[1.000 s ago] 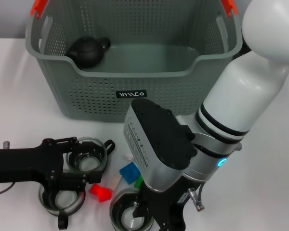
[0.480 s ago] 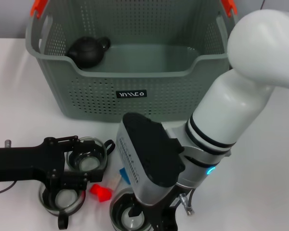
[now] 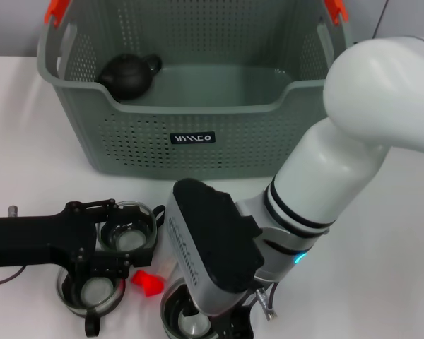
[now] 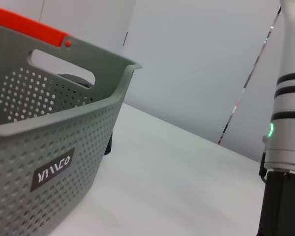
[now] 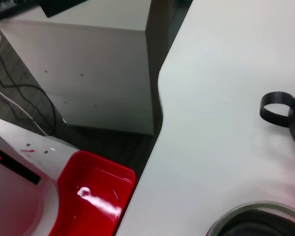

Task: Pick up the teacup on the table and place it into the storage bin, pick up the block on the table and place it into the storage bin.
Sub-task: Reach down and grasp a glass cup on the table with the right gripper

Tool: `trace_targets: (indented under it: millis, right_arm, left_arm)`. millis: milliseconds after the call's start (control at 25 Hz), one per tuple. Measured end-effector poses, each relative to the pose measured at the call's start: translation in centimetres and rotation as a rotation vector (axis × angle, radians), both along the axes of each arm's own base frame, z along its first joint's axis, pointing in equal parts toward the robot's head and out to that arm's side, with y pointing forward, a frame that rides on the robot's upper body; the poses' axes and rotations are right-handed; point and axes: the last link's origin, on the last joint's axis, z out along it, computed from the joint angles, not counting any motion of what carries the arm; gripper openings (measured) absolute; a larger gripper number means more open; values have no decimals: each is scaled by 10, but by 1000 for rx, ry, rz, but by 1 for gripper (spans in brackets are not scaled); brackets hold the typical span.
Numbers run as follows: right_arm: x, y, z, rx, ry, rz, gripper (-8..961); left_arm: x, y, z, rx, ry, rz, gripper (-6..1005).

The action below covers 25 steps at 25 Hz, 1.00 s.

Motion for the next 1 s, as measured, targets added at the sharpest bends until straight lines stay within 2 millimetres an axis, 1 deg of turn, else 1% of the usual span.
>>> trace_targets:
  millis: [320,760,1000]
  right_arm:
    - [1,-1,-4,7,0,21,643]
    - [5,1,-5,13,-19,11,603]
    - [5,2,-4,22,-23,-2,481]
  left_arm:
    - [-1,-1,0,0,0,2,874]
    - [0,-1,-1,0,-1,4,875]
    - [0,0,-1,0,-2,2,875]
